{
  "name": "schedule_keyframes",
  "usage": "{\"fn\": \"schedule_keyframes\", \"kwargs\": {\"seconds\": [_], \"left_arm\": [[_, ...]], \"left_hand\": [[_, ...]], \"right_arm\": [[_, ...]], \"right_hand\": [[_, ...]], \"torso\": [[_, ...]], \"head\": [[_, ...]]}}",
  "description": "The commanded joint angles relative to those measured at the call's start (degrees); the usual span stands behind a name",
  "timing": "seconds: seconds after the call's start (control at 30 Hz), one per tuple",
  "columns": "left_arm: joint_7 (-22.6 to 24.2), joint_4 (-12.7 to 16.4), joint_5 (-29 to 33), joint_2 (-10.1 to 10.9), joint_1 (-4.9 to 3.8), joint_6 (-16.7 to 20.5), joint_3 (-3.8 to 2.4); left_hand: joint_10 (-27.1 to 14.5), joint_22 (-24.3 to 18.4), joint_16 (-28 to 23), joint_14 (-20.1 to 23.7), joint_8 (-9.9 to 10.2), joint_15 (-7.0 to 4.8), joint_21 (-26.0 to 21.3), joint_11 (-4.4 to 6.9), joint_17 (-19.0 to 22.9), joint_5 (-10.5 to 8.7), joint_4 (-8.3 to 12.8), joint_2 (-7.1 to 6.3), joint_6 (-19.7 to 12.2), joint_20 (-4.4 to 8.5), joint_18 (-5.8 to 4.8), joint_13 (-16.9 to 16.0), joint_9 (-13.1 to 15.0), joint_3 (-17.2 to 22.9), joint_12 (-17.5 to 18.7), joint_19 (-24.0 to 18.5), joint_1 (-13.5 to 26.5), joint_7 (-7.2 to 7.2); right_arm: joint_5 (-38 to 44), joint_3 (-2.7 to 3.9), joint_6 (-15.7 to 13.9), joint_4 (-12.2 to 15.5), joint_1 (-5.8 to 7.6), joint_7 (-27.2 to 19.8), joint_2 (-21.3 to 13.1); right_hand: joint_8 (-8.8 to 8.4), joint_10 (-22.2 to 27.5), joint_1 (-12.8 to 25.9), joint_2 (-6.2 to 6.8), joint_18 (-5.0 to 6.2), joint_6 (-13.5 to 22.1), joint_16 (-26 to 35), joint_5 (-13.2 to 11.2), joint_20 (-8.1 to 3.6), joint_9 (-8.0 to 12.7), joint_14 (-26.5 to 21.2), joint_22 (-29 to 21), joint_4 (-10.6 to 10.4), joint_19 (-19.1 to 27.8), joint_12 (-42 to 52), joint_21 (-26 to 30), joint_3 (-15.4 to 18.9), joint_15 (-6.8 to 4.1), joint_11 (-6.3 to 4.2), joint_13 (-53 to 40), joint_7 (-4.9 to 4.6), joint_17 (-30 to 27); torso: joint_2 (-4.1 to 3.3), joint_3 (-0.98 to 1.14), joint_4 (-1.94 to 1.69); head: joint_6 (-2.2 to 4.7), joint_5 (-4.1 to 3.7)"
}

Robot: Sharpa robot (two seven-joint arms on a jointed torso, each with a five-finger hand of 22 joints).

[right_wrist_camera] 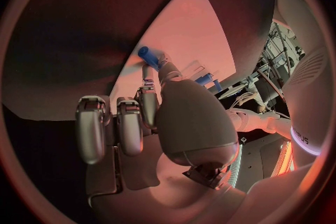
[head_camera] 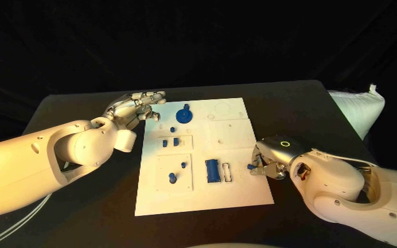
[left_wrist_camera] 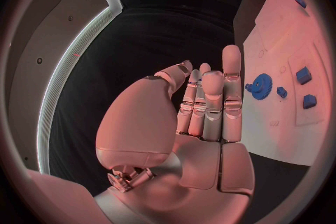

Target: Assemble the parts on the task board

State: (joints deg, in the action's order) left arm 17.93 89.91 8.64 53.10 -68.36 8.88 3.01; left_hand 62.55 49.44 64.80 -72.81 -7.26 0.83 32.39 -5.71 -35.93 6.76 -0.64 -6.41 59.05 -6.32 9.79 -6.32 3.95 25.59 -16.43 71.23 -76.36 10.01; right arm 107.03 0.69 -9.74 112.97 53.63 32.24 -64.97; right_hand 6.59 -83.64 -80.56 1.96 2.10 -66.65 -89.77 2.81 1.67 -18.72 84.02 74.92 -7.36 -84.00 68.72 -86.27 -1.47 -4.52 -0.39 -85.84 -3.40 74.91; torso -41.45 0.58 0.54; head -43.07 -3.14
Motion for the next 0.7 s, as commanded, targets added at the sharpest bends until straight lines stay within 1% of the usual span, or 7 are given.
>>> {"fn": "schedule_keyframes", "kwargs": {"seconds": [0.03,0.23,0.33,0.4,0.5,0.6,0.7], "left_arm": [[0.1,0.2,-0.2,0.0,-0.02,-1.0,-0.02],[0.0,0.3,-0.2,0.0,-0.02,-1.0,-0.01],[0.0,0.3,-0.2,0.0,-0.02,-0.9,-0.01],[0.0,0.3,-0.2,0.0,-0.02,-0.9,-0.01],[0.0,0.3,-0.2,0.1,-0.02,-0.9,-0.01],[0.0,0.3,-0.2,0.1,-0.02,-0.9,-0.01],[0.0,0.3,-0.2,0.1,-0.01,-0.9,-0.01]], "left_hand": [[-0.3,-0.1,-0.1,0.4,-0.4,0.01,-0.3,-0.01,0.1,0.15,0.2,0.30,-0.4,-0.15,0.62,-0.1,0.0,-0.2,-0.3,0.2,0.3,0.10],[-0.3,-0.1,-0.1,0.4,-0.4,0.01,-0.3,-0.01,0.1,0.15,0.2,0.30,-0.4,-0.15,0.62,-0.1,0.0,-0.2,-0.3,0.2,0.3,0.10],[-0.3,-0.1,-0.1,0.4,-0.4,0.01,-0.3,-0.01,0.1,0.15,0.2,0.30,-0.4,-0.15,0.62,-0.1,0.0,-0.2,-0.3,0.2,0.3,0.10],[-0.3,-0.1,-0.1,0.4,-0.4,0.01,-0.3,-0.01,0.1,0.15,0.2,0.30,-0.4,-0.15,0.62,-0.1,0.0,-0.2,-0.3,0.2,0.3,0.10],[-0.3,-0.1,-0.1,0.4,-0.4,0.01,-0.3,-0.01,0.1,0.15,0.2,0.30,-0.4,-0.15,0.62,-0.1,0.0,-0.2,-0.3,0.2,0.3,0.10],[-0.3,-0.1,-0.1,0.4,-0.4,0.01,-0.3,-0.01,0.1,0.15,0.2,0.30,-0.4,-0.15,0.62,-0.1,0.0,-0.2,-0.3,0.2,0.3,0.10],[-0.4,-0.1,-0.1,0.5,-0.4,0.00,-0.3,0.00,0.2,0.17,0.2,0.32,-0.4,-0.15,0.63,-0.1,0.0,-0.1,-0.4,0.2,0.2,0.09]], "right_arm": [[4.0,-0.84,8.3,-1.0,-1.06,0.6,0.2],[4.7,-0.84,8.6,-1.3,-1.16,0.8,0.7],[4.5,-0.85,7.7,-1.4,-1.18,0.8,1.1],[3.4,-0.85,6.2,-1.4,-1.19,0.9,1.2],[-0.4,-0.83,1.6,-0.9,-1.19,0.9,1.2],[-6.1,-0.71,-3.4,-0.2,-1.15,1.0,1.1],[-9.6,-0.60,-6.7,0.4,-1.06,1.1,1.0]], "right_hand": [[-0.07,-1.0,-2.9,-2.72,-1.01,-0.5,-0.2,0.0,-0.30,1.1,6.0,11.3,-0.2,-4.1,-0.4,-0.3,-0.4,-0.22,-0.68,7.0,-0.06,15.0],[-0.49,-1.0,-1.6,-2.52,-0.99,-0.5,-0.1,0.1,-0.29,1.5,5.9,11.2,-1.1,-4.1,-0.7,-0.3,-1.0,-0.16,-0.60,7.1,-0.16,14.9],[-0.66,-1.1,-1.5,-3.19,-1.01,-0.6,-0.2,0.3,-0.28,1.7,6.0,11.3,-1.4,-4.1,-0.6,-0.3,-2.0,-0.19,-0.68,7.0,-0.05,15.0],[-0.78,-1.2,-1.8,-3.78,-1.03,-0.7,-0.2,0.7,-0.30,1.8,6.0,11.4,-1.4,-4.2,-0.4,-0.4,-3.0,-0.25,-0.76,6.9,0.04,15.1],[-1.23,-1.0,-2.7,-4.86,-1.00,-0.4,-0.2,2.2,-0.39,2.1,6.0,11.3,-1.0,-4.1,-1.0,-0.3,-5.5,-0.34,-0.76,7.2,-0.01,15.0],[-1.69,-0.8,-3.3,-4.40,-0.96,-0.1,-0.2,2.6,-0.24,2.4,6.0,11.1,0.1,-4.0,-1.8,-0.2,-9.1,-0.07,-0.51,7.5,-0.37,15.0],[-1.85,-0.8,-2.5,-3.53,-0.93,-0.2,-0.2,3.4,-0.12,2.5,6.0,11.0,0.4,-4.0,-2.0,-0.1,-11.4,0.04,-0.38,7.5,-0.47,15.0]], "torso": [[0.00,0.03,0.05],[-0.01,-0.03,0.03],[-0.03,-0.01,-0.01],[-0.02,0.04,-0.02],[0.01,0.05,-0.02],[-0.01,0.05,-0.04],[0.04,-0.01,-0.07]], "head": [[-0.04,0.09],[-0.10,0.10],[-0.13,0.14],[-0.15,0.20],[-0.19,0.29],[-0.22,0.40],[-0.24,0.45]]}}
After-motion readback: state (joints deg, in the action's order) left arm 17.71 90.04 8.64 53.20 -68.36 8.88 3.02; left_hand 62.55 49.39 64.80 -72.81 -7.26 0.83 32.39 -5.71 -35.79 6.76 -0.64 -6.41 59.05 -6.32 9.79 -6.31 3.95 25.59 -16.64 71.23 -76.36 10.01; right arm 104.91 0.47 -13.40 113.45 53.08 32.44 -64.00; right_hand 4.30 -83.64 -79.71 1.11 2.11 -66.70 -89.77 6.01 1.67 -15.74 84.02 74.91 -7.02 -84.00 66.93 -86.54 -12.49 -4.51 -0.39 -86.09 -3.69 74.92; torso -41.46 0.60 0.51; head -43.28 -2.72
